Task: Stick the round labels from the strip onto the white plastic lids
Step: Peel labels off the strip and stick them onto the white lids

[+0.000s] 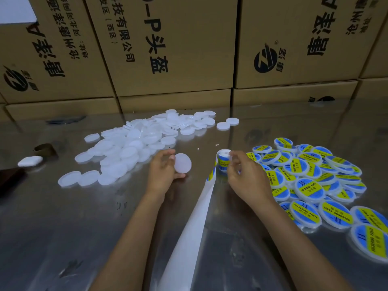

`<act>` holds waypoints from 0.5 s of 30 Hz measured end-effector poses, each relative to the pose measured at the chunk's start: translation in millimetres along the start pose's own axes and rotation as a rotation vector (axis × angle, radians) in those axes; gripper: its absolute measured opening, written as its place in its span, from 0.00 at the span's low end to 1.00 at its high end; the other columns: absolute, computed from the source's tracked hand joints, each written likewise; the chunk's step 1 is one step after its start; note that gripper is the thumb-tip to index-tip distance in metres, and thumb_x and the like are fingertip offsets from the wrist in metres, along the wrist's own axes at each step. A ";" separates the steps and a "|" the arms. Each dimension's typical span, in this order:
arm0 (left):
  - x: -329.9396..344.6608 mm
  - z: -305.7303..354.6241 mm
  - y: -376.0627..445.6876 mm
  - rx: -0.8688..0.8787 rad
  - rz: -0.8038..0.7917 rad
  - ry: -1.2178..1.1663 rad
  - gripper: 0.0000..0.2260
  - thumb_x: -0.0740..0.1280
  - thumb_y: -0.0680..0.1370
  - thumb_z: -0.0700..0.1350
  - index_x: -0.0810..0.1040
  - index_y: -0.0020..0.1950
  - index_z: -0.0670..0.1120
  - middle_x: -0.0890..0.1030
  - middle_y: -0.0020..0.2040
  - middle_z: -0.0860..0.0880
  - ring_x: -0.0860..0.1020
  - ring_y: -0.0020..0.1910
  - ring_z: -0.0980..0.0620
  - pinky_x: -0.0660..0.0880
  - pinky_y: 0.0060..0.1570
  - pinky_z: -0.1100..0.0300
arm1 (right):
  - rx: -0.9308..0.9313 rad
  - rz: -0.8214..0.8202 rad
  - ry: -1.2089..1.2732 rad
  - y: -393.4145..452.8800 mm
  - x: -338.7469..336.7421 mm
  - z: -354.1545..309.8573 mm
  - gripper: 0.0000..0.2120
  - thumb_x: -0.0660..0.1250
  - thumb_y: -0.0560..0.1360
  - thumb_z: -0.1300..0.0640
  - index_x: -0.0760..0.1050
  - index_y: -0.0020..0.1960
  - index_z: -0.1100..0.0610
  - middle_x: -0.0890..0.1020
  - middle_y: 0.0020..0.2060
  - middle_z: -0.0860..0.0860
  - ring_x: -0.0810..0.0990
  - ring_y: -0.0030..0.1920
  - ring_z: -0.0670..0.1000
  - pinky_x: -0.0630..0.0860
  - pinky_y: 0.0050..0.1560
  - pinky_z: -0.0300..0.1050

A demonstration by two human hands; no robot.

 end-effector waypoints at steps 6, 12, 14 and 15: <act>23.2 -9.5 -14.9 -0.195 -0.172 -0.214 0.10 0.58 0.84 0.36 0.79 0.55 0.42 0.80 0.56 0.36 0.83 0.46 0.40 0.84 0.43 0.50 | -0.028 0.082 0.075 -1.6 -1.2 -5.5 0.11 0.64 0.78 0.51 0.76 0.59 0.53 0.81 0.53 0.49 0.77 0.56 0.54 0.73 0.51 0.48; 31.2 -10.6 -16.5 -0.216 -0.260 -0.301 0.09 0.66 0.79 0.34 0.79 0.57 0.44 0.83 0.56 0.39 0.85 0.48 0.42 0.83 0.43 0.53 | 0.145 -0.127 0.212 -5.7 32.4 -7.4 0.11 0.72 0.72 0.44 0.78 0.49 0.50 0.82 0.38 0.42 0.81 0.46 0.46 0.75 0.48 0.45; 30.3 -11.7 -15.6 -0.221 -0.254 -0.303 0.11 0.68 0.77 0.32 0.79 0.55 0.45 0.83 0.56 0.39 0.85 0.46 0.43 0.83 0.43 0.53 | 0.161 -0.164 0.331 -3.9 35.7 -7.1 0.06 0.69 0.74 0.60 0.78 0.49 0.50 0.84 0.41 0.44 0.83 0.48 0.49 0.76 0.52 0.44; 30.3 -12.0 -15.2 -0.223 -0.256 -0.308 0.12 0.68 0.76 0.31 0.78 0.54 0.46 0.82 0.56 0.39 0.84 0.45 0.43 0.82 0.42 0.53 | 0.180 -0.181 0.403 -4.0 36.0 -6.5 0.11 0.67 0.74 0.65 0.78 0.46 0.49 0.84 0.40 0.45 0.83 0.47 0.49 0.77 0.52 0.44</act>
Point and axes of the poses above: each hand's wrist, its own y-axis towards the middle knuckle, its own x-axis out of the palm, z = x × y, the point moved 8 cm from there along y, towards the middle knuckle
